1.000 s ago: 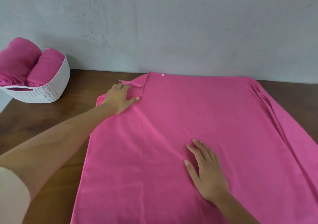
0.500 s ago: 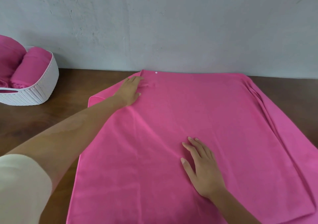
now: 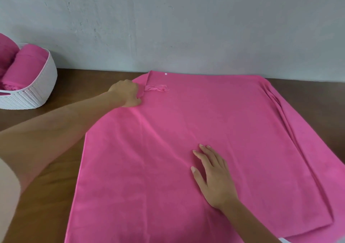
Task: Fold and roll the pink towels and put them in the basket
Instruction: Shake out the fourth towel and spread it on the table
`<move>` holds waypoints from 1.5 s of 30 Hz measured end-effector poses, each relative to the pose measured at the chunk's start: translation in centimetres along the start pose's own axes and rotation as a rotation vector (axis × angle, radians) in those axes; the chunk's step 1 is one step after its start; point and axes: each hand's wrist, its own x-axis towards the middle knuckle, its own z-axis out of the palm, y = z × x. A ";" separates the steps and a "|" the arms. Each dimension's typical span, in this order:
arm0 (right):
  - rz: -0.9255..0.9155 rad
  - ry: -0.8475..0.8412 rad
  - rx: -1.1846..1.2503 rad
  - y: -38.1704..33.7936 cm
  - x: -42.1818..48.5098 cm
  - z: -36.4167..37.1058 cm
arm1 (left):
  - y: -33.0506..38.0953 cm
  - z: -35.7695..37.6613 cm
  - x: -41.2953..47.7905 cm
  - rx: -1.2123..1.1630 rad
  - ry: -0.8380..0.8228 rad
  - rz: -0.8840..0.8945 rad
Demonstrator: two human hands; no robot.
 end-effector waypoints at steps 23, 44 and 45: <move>-0.007 0.018 0.011 0.1 0.0 0.2 | -5.6 3.6 2.8 -0.228 0.340 -0.206; -0.038 0.079 0.094 1.1 -0.4 0.6 | 2.1 2.5 -4.9 -0.161 0.421 -0.050; -0.046 0.078 0.098 1.4 -0.5 0.5 | 3.4 2.5 -5.9 -0.183 0.428 -0.021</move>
